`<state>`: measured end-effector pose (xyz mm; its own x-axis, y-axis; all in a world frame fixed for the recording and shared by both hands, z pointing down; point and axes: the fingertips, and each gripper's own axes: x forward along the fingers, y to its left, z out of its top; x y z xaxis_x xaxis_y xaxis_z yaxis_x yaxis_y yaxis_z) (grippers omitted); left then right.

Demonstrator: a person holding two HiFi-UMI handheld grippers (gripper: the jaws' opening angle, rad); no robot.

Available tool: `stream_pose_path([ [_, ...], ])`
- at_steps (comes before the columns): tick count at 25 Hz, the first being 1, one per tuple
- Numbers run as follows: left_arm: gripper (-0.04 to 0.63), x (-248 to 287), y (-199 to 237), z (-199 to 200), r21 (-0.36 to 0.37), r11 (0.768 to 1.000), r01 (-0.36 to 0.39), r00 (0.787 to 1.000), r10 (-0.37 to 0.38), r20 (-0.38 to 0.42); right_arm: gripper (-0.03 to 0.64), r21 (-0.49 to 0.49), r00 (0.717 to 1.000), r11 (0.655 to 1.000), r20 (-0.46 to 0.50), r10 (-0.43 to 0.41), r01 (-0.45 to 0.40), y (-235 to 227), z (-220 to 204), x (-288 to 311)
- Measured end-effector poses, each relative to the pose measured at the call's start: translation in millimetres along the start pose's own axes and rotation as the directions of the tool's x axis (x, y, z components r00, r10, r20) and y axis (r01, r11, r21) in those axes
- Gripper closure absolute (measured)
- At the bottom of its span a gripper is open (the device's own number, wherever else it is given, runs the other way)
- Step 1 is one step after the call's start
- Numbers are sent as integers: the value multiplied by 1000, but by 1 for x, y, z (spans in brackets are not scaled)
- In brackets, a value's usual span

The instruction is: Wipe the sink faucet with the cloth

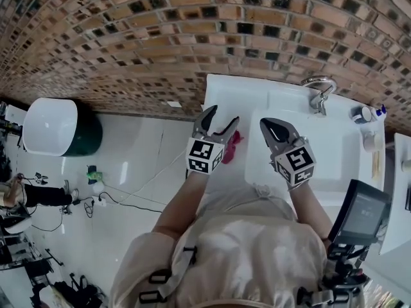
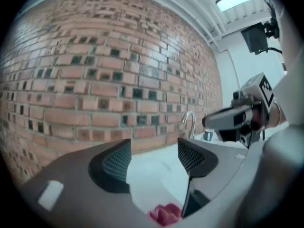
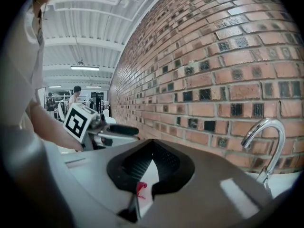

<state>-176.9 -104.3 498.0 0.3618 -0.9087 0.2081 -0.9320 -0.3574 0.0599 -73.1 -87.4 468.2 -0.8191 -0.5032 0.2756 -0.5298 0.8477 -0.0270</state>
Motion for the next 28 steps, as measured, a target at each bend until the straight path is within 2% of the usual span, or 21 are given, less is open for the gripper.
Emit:
stream_pose_path([
  [3,294,3,-16,69,101,995,20,987,-36,159,623,-21,999,1000,32,-17,18,-6,15,-1],
  [5,351,4,-31,98,146,988,58,972,-89,218,623,-33,998,999,54,-24,25,-9,26,-4],
  [8,491,5,-48,115,171,979,107,955,-149,255,623,-45,996,998,83,-32,35,-9,37,-9],
  [11,588,3,-56,111,160,978,130,955,-167,245,623,-44,994,998,102,-44,48,-11,43,-13],
  [18,592,1,-60,97,125,980,152,962,-176,210,623,-39,989,997,129,-67,72,-17,46,-23],
  [28,592,6,-66,89,118,977,177,964,-196,182,623,-75,984,992,155,-88,101,-17,53,-26],
])
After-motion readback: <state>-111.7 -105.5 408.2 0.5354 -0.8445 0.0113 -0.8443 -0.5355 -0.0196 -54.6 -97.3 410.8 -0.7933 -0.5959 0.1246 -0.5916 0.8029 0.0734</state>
